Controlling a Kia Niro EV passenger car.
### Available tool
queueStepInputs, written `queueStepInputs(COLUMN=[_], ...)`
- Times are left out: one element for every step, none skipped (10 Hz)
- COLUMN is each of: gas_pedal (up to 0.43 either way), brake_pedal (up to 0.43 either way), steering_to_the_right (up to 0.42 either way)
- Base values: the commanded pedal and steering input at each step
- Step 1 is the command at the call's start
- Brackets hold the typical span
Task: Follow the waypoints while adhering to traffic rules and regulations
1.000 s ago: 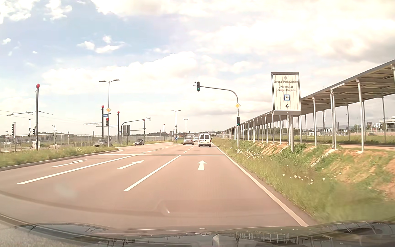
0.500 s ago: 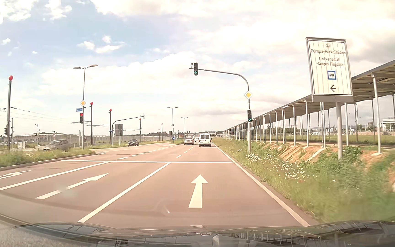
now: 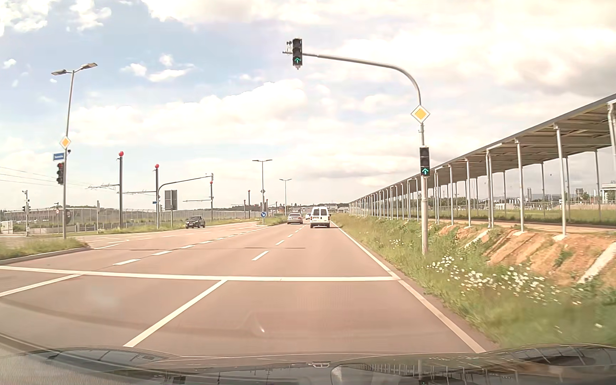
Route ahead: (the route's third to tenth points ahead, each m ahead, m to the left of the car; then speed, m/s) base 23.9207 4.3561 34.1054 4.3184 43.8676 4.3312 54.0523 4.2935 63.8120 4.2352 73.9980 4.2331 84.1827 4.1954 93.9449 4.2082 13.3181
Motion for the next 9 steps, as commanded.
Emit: queueStepInputs(gas_pedal=[0.087, 0.079, 0.079, 0.079, 0.067, 0.059, 0.059, 0.047, 0.047], brake_pedal=[0.000, 0.000, 0.000, 0.000, 0.000, 0.000, 0.000, 0.000, 0.000], steering_to_the_right=[-0.001, -0.001, -0.001, -0.001, -0.001, -0.001, -0.001, -0.001, -0.001])
